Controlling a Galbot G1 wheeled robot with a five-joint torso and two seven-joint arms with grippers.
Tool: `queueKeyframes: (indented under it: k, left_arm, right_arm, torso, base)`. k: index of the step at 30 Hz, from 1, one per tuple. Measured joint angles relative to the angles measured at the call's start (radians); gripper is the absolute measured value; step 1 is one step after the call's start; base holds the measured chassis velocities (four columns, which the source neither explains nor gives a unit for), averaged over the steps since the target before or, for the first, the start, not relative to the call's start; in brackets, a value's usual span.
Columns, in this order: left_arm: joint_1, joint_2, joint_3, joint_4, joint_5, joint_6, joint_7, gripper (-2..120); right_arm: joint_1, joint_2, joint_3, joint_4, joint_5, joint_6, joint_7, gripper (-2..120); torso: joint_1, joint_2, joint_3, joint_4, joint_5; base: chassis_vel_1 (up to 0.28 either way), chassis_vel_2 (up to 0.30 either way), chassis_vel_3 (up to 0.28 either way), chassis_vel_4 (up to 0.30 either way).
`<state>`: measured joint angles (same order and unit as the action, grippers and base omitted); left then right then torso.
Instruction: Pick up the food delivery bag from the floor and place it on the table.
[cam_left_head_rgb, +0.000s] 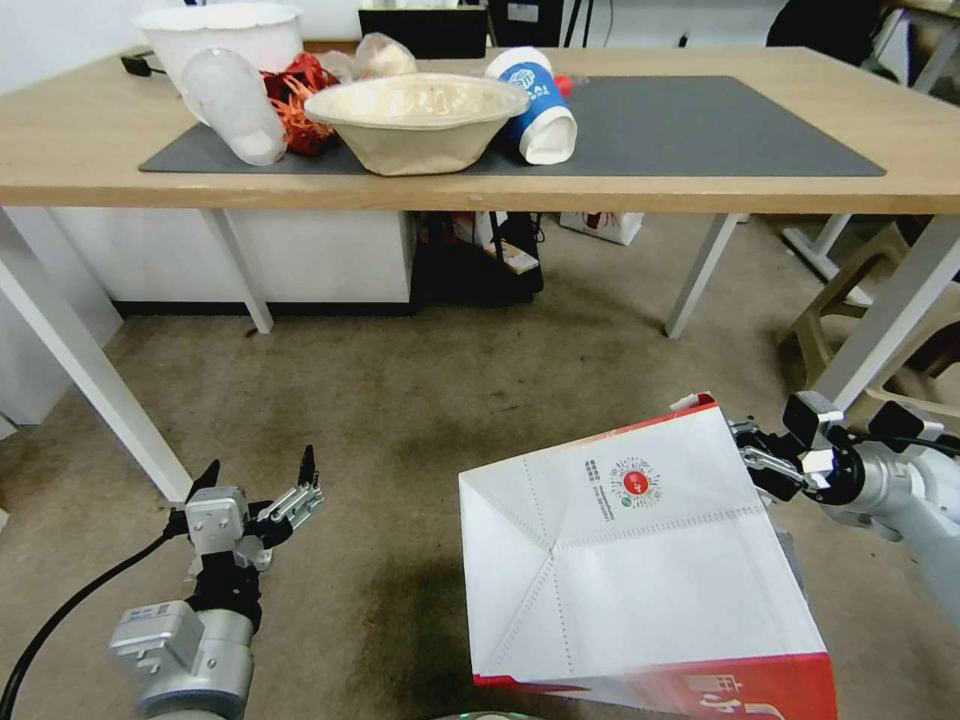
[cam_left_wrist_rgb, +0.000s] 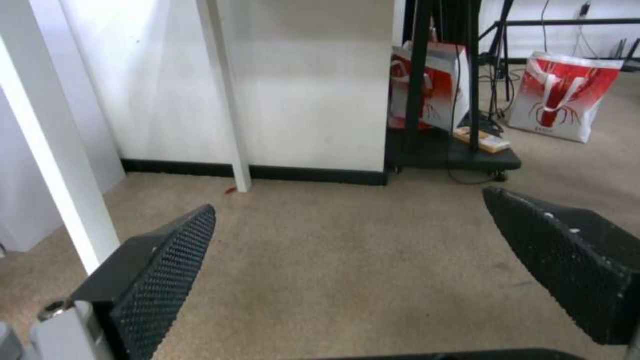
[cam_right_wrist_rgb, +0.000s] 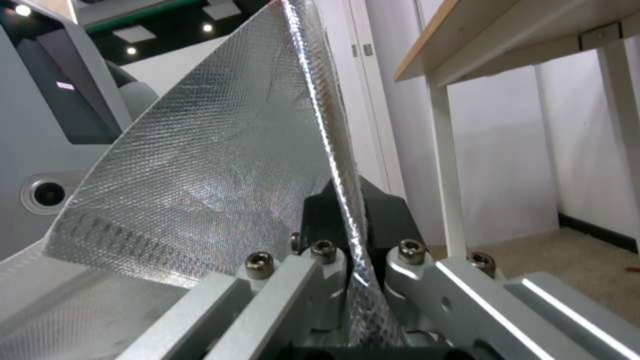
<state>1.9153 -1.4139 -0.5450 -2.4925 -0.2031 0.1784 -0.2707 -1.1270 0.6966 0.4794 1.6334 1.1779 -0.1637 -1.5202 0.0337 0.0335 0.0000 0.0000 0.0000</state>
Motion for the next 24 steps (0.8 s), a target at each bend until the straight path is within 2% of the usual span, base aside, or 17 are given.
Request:
queueKeyframes:
  k: [12, 16, 24]
  left_arm:
    - [-0.008, 0.003, 0.006, 0.006, 0.003, -0.014, -0.022, 100]
    - [-0.008, 0.008, 0.004, 0.010, -0.007, -0.024, -0.007, 100]
    - [-0.014, 0.007, 0.007, 0.019, -0.006, -0.029, 0.011, 100]
  right_arm:
    - [-0.017, 0.009, 0.009, 0.012, -0.013, 0.000, 0.000, 0]
    - [-0.031, 0.016, 0.014, 0.021, -0.019, 0.001, -0.001, 0]
    - [-0.046, 0.031, 0.019, 0.040, -0.025, 0.001, -0.001, 0]
  torso:
    - [0.000, 0.000, 0.000, 0.0000, -0.0001]
    - [0.000, 0.002, 0.001, -0.0001, 0.0000]
    - [0.001, 0.030, 0.027, 0.0000, 0.0000]
  base:
    - [0.000, 0.000, 0.000, 0.000]
    - [0.000, 0.000, 0.000, 0.000]
    - [0.000, 0.000, 0.000, 0.000]
